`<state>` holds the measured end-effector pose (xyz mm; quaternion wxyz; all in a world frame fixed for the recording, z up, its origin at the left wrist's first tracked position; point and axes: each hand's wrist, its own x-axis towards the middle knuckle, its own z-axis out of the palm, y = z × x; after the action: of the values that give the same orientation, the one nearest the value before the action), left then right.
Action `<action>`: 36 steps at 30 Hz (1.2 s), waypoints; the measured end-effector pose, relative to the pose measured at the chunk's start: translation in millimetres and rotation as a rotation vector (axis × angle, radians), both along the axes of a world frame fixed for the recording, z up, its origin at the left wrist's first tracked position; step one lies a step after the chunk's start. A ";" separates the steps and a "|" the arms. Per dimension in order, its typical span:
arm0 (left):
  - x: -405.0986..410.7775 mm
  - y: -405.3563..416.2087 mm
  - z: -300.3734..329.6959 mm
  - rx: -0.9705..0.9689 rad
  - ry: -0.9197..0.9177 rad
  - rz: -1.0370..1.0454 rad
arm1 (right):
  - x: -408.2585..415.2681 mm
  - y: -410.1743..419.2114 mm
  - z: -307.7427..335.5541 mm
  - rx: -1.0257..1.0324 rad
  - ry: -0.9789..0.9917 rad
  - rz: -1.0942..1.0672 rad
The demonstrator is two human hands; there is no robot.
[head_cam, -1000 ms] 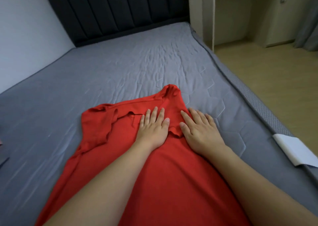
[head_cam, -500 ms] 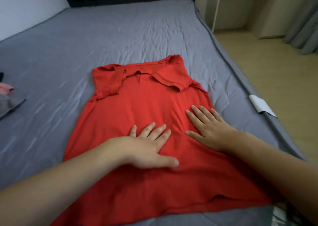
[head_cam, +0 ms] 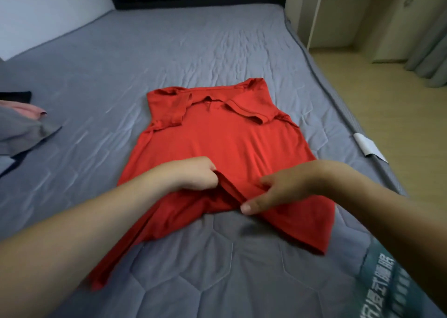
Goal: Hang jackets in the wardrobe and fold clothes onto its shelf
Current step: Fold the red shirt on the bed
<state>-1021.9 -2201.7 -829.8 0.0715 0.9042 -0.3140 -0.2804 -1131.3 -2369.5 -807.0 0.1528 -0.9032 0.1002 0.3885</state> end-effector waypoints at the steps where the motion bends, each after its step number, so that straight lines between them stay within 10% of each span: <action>1: 12.2 5.6 -0.6 -0.007 -0.020 0.048 | -1.8 0.5 -0.2 -0.119 -0.008 0.061; 9: 56.9 16.3 -11.2 -0.036 -0.251 0.083 | 7.9 5.7 -8.5 -0.293 -0.467 0.126; 13: 68.5 23.5 -28.8 -0.171 -0.530 0.048 | 10.9 8.8 -2.7 -0.350 -0.110 0.164; 22: 86.8 41.4 -11.7 0.158 -0.152 -0.026 | 45.9 4.6 -14.9 -0.441 -0.077 0.246; 30: 111.0 53.4 11.0 0.327 -0.596 0.205 | 100.1 -66.4 -36.1 -0.478 -0.580 -0.343; 36: 130.6 71.6 2.9 0.423 -0.585 0.365 | 119.7 -83.8 -50.2 -0.149 -0.950 -0.976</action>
<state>-891.3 -2130.1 -826.9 -0.1601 0.9815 -0.0909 -0.0524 -1011.7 -2453.3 -857.1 0.2752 -0.8352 0.4443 -0.1712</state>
